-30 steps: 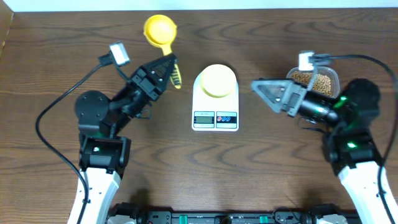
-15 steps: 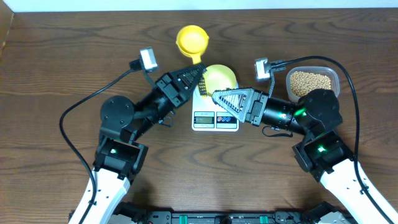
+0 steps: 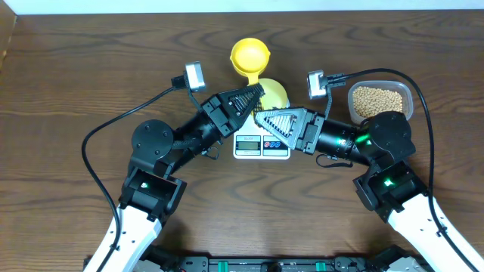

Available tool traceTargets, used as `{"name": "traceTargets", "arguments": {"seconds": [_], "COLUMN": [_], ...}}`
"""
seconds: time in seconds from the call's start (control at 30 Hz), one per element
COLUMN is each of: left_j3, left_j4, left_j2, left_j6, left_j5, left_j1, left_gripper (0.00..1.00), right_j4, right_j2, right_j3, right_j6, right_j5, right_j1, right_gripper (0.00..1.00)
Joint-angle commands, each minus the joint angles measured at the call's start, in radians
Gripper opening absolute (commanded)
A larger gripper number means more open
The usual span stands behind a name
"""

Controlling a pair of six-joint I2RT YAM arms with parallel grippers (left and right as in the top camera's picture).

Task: Scoop item into bowl and weigh 50g on scale
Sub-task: 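Close the right gripper on the scoop handle beside the left gripper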

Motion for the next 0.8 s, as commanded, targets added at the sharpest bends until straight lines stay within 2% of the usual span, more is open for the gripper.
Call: {"name": "traceTargets", "arguments": {"seconds": [0.0, 0.3, 0.77], "left_j3": [0.006, 0.006, 0.006], "left_j4": [0.01, 0.01, 0.01], "left_j2": [-0.001, 0.0, 0.0], "left_j6": [0.006, 0.006, 0.002], "left_j5": [-0.013, -0.013, -0.013], "left_j1": [-0.002, -0.005, -0.027], "left_gripper": [0.07, 0.07, 0.07], "right_j4": [0.003, 0.003, 0.002], "right_j2": [-0.002, -0.002, -0.002], "right_j3": [0.016, 0.016, 0.016], "right_j6": [0.009, 0.009, 0.009], "right_j5": [0.001, 0.001, 0.004], "right_j1": [0.013, 0.013, 0.013], "right_gripper": [0.39, 0.32, 0.29]}}
